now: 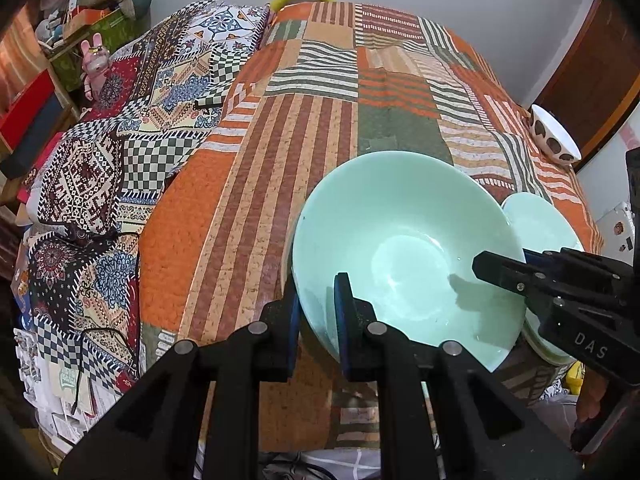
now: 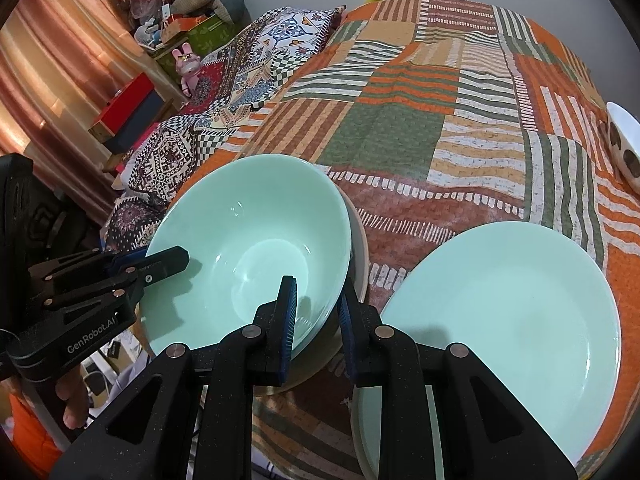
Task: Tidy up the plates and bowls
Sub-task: 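Lower the mint green bowl into the pale pink bowl and open both tools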
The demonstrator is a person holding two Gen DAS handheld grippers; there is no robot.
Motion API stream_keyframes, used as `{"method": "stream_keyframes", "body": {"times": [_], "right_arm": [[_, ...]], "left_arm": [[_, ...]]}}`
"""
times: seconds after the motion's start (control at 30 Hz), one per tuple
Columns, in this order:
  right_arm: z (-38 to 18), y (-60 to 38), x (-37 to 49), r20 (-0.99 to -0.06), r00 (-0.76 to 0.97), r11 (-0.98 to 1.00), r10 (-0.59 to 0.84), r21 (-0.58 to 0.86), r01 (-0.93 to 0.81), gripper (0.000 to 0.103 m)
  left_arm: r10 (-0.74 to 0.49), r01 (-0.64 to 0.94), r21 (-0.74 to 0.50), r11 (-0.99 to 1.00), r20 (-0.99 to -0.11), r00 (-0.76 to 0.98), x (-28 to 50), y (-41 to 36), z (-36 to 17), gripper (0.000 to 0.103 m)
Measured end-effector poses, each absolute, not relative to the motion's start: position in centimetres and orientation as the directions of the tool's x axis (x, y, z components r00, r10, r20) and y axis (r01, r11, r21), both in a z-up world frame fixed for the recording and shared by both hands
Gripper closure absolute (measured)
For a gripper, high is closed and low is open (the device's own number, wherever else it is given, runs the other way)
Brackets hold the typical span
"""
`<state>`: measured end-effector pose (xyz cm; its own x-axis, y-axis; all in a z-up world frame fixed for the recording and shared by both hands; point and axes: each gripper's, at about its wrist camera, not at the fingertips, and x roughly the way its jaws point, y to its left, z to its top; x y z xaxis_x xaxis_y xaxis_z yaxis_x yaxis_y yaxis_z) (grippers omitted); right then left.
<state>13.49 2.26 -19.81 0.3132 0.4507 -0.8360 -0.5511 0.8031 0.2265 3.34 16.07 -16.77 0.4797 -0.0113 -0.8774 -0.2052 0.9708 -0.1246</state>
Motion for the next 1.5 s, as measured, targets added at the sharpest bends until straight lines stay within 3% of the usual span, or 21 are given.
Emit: {"method": "stream_keyframes", "body": {"times": [0.83,1.0,1.13,1.3,1.43,1.5], "right_arm": [[-19.2,1.6,13.7,-0.837,0.286,0.787,0.467,0.246,-0.566,0.081],[-18.4,1.0,13.1,-0.827,0.362,0.800,0.430,0.163,-0.578,0.069],[-18.4,0.5,13.4,-0.827,0.355,0.804,0.436,0.181,-0.566,0.068],[-18.3,0.2,13.3,-0.824,0.354,0.806,0.442,0.191,-0.561,0.068],[-17.8,-0.5,13.2,-0.816,0.368,0.809,0.446,0.192,-0.555,0.067],[-17.3,-1.1,13.2,-0.809,0.382,0.815,0.446,0.190,-0.548,0.067]], "left_arm": [[0.018,-0.199,-0.086,0.976,-0.882,0.472,3.9,15.6,-17.5,0.088],[0.060,-0.209,-0.050,0.977,-0.871,0.487,4.1,15.4,-17.2,0.088],[0.057,-0.218,-0.055,0.974,-0.877,0.477,4.2,15.6,-17.1,0.088],[0.052,-0.206,-0.048,0.977,-0.888,0.456,4.1,15.0,-16.8,0.076],[0.138,-0.203,0.038,0.978,-0.850,0.509,3.3,14.0,-15.2,0.055],[0.135,-0.199,0.032,0.980,-0.837,0.530,3.1,13.8,-14.2,0.054]]}}
